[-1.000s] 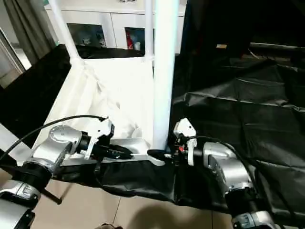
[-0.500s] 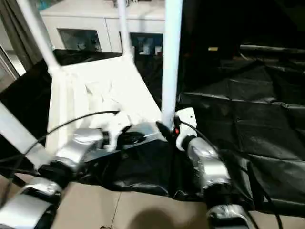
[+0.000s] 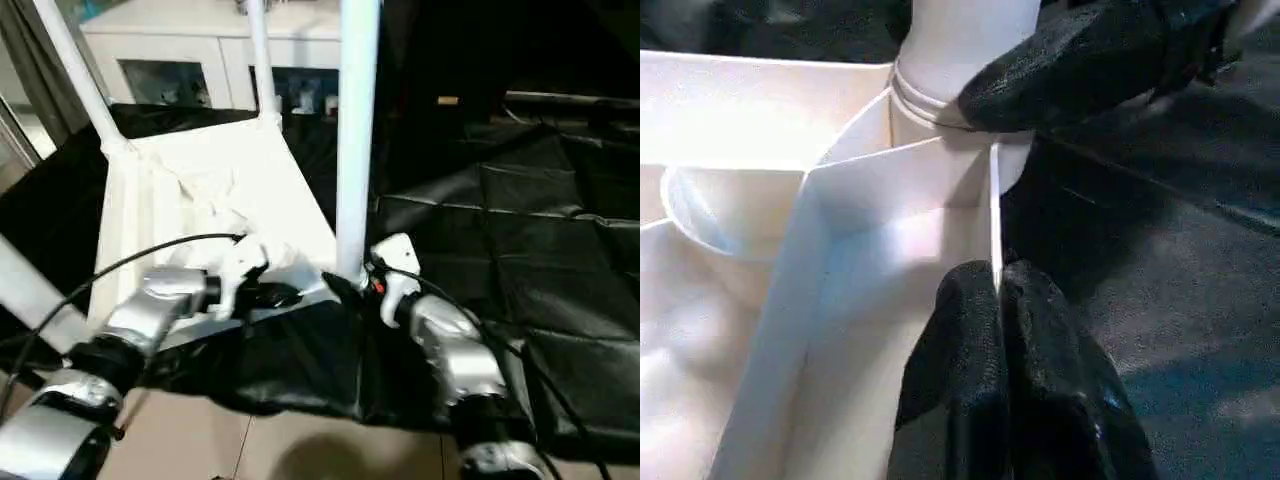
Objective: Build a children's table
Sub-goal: Rotate leg to tighten
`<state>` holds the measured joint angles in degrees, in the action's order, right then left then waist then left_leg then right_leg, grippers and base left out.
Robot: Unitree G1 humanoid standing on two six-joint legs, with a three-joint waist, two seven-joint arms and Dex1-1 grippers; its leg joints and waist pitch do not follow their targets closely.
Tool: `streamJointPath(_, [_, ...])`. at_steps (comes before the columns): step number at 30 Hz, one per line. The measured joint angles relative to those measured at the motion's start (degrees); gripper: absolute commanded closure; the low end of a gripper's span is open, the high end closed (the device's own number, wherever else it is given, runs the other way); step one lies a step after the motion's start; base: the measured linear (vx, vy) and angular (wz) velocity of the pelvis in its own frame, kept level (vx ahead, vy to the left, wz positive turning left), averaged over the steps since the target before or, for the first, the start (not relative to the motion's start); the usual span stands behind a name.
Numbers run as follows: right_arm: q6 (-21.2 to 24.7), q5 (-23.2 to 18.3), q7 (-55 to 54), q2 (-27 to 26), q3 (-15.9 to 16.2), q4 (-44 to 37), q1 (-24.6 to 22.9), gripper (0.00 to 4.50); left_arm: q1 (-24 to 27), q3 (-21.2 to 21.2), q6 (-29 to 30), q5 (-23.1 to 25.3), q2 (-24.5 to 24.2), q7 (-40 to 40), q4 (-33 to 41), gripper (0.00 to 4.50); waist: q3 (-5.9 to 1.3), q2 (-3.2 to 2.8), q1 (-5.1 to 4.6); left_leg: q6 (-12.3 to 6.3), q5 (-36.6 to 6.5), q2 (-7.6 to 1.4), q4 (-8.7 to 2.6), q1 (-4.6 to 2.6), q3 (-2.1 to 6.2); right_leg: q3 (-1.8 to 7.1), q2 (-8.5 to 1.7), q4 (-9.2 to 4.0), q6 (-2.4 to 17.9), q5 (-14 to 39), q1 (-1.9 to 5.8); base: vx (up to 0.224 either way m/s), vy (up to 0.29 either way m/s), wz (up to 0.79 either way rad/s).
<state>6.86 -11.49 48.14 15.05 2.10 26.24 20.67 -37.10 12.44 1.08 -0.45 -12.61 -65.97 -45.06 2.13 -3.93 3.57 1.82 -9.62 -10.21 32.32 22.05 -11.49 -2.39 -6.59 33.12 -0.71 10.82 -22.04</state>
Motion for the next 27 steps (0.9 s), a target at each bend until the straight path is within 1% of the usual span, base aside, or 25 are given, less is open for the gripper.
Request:
streamJointPath(3, [0.6, -1.2, 7.1, 2.8, 1.7, -1.5, -0.4, 0.92, 0.5, 0.3, 0.1, -0.9, -2.4, -5.1, 1.4, 4.5, -0.01, -0.02, 0.26, -0.04, 0.0, -0.32, 0.21, 0.22, 0.01, -0.12, 0.23, -0.01, -0.2, 0.3, -0.08, 0.062, -0.009, -0.03])
streamJointPath(5, [1.4, -1.7, 11.1, 4.4, 2.8, -2.5, -0.4, 0.92, 0.6, 0.6, 0.2, -1.1, -3.6, -7.9, 1.9, 4.5, -0.01, -0.02, 0.89, -0.28, 0.1, -0.38, 0.25, 0.44, -0.02, -0.19, 0.23, 0.0, -0.2, 0.3, -0.25, 0.025, -0.002, 0.0])
streamJointPath(6, [1.7, -1.9, 13.1, 4.9, 3.1, -2.9, -0.4, 0.92, 0.6, 0.8, 0.3, -1.1, -4.1, -9.3, 2.6, 4.5, -0.01, -0.02, 1.39, -0.31, 0.1, -0.39, 0.28, 0.62, -0.03, -0.2, 0.23, 0.01, -0.2, 0.3, -0.42, 0.0, 0.0, 0.0])
streamJointPath(7, [1.8, -1.9, 14.2, 5.2, 3.4, -3.2, -0.4, 0.92, 0.6, 0.9, 0.4, -1.2, -4.5, -10.1, 3.0, 4.5, -0.02, -0.03, 1.66, -0.33, 0.1, -0.39, 0.33, 0.81, -0.03, -0.2, 0.22, 0.05, -0.2, 0.3, -0.58, 0.0, 0.0, 0.0])
streamJointPath(8, [1.8, -2.0, 15.3, 5.6, 3.6, -3.4, -0.4, 0.92, 0.7, 1.0, 0.6, -1.3, -5.0, -11.0, 3.6, 4.5, -0.02, -0.03, 1.83, -0.35, 0.1, -0.41, 0.44, 1.03, -0.03, -0.2, 0.22, 0.13, -0.2, 0.3, -0.79, 0.0, 0.0, 0.0])
streamJointPath(10, [1.8, -2.3, 17.1, 5.9, 4.4, -3.6, -0.4, 0.92, 1.0, 1.2, 1.1, -1.8, -5.6, -12.4, 4.1, 4.5, -0.01, -0.03, 2.01, -0.44, 0.0, -0.41, 0.62, 1.14, -0.04, -0.18, 0.2, 0.23, -0.2, 0.3, -0.89, 0.0, 0.0, 0.0])
streamJointPath(14, [1.8, -2.5, 19.1, 6.6, 5.1, -3.6, -0.4, 0.92, 1.8, 1.5, 1.9, -2.1, -6.5, -13.7, 5.2, 4.5, 0.05, 0.07, 1.91, -0.42, 0.0, -0.44, 0.86, 1.1, -0.09, -0.07, 0.18, 0.41, -0.2, 0.3, -0.86, 0.0, 0.0, 0.0])
streamJointPath(15, [1.8, -2.5, 19.4, 6.6, 5.2, -3.6, -0.4, 1.17, 2.2, 1.6, 2.2, -2.2, -6.7, -13.9, 5.6, 4.5, 0.05, 0.08, 1.79, -0.16, -0.1, -0.45, 0.89, 1.07, -0.12, -0.04, 0.18, 0.46, -0.1, 0.3, -0.84, 0.0, 0.0, 0.0])
streamJointPath(16, [2.0, -2.5, 19.7, 6.6, 5.2, -3.6, -0.4, 1.26, 2.4, 1.6, 2.3, -2.2, -6.7, -13.9, 5.9, 4.5, 0.06, 0.08, 1.73, -0.15, -0.1, -0.46, 0.9, 1.04, -0.15, -0.01, 0.17, 0.49, -0.1, 0.3, -0.83, 0.0, 0.0, 0.0])
streamJointPath(18, [2.6, -2.5, 19.9, 6.6, 5.2, -3.6, -0.4, 1.29, 2.6, 1.6, 2.5, -2.2, -6.8, -14.5, 6.1, 4.5, 0.06, 0.09, 1.7, -0.13, -0.1, -0.46, 0.91, 1.0, -0.17, 0.02, 0.16, 0.58, -0.1, 0.2, -0.83, 0.0, 0.0, 0.0])
streamJointPath(22, [3.0, -2.5, 20.0, 6.6, 5.2, -3.6, -0.4, 1.75, 2.7, 1.6, 2.5, -2.2, -6.9, -14.9, 6.2, 4.5, 0.07, 0.07, 1.71, -0.12, -0.1, -0.49, 1.03, 0.97, -0.17, 0.02, 0.15, 0.84, -0.1, 0.2, -0.87, 0.0, 0.0, 0.0])
streamJointPath(27, [3.8, -2.5, 19.8, 6.6, 5.2, -4.7, -1.0, 1.89, 2.8, 1.7, 2.6, -2.2, -6.9, -14.8, 6.5, 4.5, 0.08, 0.05, 1.82, -0.12, -0.1, -0.51, 1.12, 0.99, -0.18, 0.01, 0.16, 0.86, -0.1, 0.3, -0.86, 0.0, 0.0, 0.0])
